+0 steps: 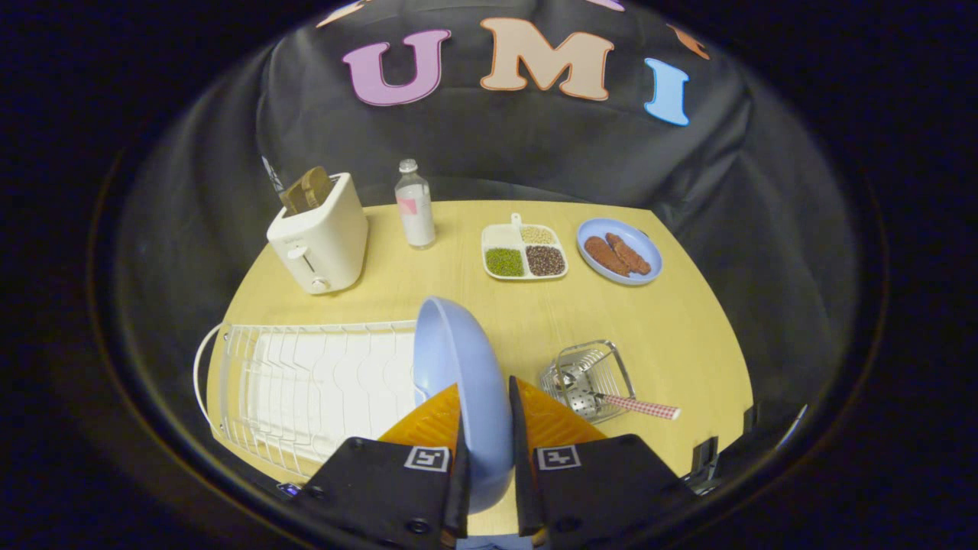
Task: Take the plate from the dish rack, then take the spoon from the basket and place it into the plate.
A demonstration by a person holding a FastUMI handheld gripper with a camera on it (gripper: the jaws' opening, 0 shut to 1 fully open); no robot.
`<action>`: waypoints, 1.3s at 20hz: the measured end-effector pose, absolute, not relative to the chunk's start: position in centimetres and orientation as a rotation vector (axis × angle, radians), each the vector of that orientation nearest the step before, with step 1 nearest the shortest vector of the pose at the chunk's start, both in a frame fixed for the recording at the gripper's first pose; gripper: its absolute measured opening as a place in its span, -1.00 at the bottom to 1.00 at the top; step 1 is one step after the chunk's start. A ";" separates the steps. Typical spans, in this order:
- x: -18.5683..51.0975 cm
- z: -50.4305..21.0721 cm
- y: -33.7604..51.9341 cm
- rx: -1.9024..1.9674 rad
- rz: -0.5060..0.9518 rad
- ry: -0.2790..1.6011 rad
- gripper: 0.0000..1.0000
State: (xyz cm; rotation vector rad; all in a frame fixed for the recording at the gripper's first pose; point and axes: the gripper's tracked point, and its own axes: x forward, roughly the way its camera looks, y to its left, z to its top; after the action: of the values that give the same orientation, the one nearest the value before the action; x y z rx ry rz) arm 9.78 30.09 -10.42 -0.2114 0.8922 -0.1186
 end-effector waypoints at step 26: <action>9.1 -3.7 29.9 0.103 -0.004 0.882 -0.53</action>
State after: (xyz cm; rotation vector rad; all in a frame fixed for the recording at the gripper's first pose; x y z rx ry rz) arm 9.15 29.93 -3.65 0.1030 0.8825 -0.0035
